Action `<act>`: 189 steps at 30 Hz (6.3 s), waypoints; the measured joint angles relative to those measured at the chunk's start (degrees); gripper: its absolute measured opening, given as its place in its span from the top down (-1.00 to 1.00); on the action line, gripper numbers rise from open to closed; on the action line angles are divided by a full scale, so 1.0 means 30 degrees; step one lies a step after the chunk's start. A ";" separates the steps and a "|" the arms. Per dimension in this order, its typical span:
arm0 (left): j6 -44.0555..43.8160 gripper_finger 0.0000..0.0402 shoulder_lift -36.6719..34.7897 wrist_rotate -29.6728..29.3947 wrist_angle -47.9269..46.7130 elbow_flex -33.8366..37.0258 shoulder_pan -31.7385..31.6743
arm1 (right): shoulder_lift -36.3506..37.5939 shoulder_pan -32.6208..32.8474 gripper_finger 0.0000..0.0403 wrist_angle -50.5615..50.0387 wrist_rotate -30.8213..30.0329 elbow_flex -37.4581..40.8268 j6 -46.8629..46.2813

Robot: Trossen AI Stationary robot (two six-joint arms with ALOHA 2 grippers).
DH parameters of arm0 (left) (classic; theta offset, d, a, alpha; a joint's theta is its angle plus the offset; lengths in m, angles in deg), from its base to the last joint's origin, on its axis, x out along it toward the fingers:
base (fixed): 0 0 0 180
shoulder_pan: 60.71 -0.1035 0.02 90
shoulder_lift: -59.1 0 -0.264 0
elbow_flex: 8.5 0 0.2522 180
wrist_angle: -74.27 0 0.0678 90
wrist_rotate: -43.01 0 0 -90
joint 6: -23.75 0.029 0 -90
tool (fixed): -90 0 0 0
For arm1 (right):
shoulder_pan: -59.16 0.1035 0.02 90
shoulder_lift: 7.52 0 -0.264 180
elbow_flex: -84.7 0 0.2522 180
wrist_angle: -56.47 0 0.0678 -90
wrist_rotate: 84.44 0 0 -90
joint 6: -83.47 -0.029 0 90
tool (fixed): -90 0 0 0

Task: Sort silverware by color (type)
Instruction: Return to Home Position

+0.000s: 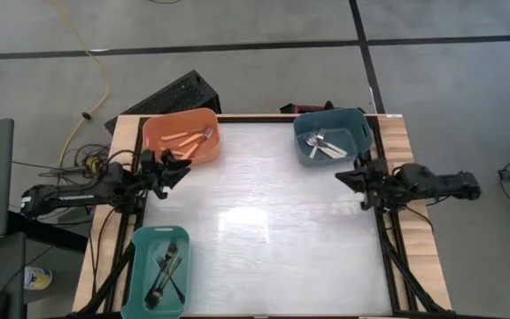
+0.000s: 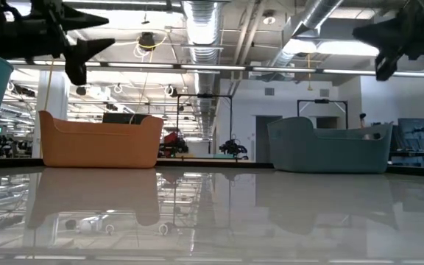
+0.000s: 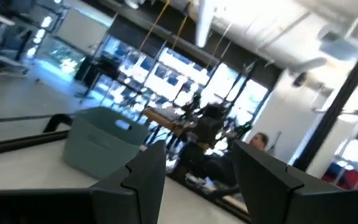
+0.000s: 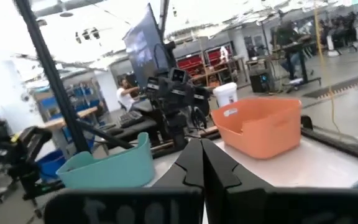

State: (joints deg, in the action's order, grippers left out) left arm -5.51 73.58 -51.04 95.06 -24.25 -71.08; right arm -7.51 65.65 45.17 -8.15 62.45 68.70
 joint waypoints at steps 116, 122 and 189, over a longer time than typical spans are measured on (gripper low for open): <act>0.1109 0.16 0.0299 0.1558 -1.1504 0.0290 0.0022 | -0.0378 -0.0323 0.71 0.0451 -0.2936 0.2702 -0.1587; 0.1109 0.16 0.0294 0.1564 -1.1504 0.0290 0.0022 | -0.0378 -0.0323 0.71 0.0445 -0.2936 0.2704 -0.1587; 0.1109 0.16 0.0294 0.1559 -1.1499 0.0290 0.0017 | -0.0378 -0.0330 0.71 0.0446 -0.2936 0.2710 -0.1587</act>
State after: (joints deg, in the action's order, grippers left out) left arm -2.19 74.47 -46.37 60.56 -23.38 -71.03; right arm -8.65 64.66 46.51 -16.96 70.58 63.94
